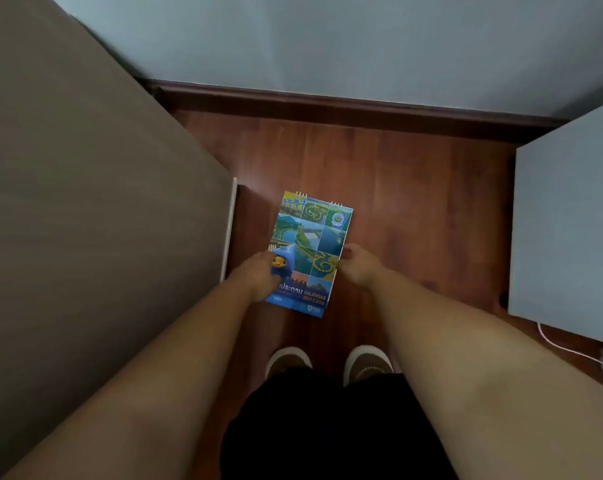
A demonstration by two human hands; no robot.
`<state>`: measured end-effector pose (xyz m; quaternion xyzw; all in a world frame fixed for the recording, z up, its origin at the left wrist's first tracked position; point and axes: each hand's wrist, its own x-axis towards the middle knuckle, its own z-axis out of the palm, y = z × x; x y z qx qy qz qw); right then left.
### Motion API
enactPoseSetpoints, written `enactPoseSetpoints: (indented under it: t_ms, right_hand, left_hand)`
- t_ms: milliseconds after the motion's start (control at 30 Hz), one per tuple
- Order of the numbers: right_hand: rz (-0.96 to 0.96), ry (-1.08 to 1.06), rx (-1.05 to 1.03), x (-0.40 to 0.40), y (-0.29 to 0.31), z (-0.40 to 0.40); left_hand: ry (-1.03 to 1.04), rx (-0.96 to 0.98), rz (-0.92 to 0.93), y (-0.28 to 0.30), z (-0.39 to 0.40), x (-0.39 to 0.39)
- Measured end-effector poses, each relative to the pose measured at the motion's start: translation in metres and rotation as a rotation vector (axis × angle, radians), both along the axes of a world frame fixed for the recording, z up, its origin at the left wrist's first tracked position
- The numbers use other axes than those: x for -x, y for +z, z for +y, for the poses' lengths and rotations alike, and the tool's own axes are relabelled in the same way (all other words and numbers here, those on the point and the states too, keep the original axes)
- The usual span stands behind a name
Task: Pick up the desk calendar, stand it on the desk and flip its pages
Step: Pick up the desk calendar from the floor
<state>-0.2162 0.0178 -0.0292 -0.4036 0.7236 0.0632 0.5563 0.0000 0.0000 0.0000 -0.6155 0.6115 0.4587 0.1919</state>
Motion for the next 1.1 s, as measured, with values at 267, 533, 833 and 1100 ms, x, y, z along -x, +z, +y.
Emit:
enactPoseSetpoints:
  t_ms: [267, 533, 833, 1100]
  right_hand:
    - [-0.061, -0.154, -0.048, 0.015, -0.07, -0.005]
    - [-0.257, -0.713, -0.168, 0.011, -0.128, 0.028]
    - [-0.208, -0.874, -0.204, 0.039, -0.084, 0.038]
    - [-0.176, -0.839, -0.019, 0.048, 0.071, 0.036]
  left_hand:
    - [0.438, -0.127, 0.105, -0.109, -0.004, -0.013]
    - [0.744, -0.341, 0.204, -0.126, 0.003, 0.011]
    - [0.614, -0.361, 0.236, -0.084, -0.007, 0.027]
    - [0.626, -0.2, 0.274, 0.066, 0.009, 0.039]
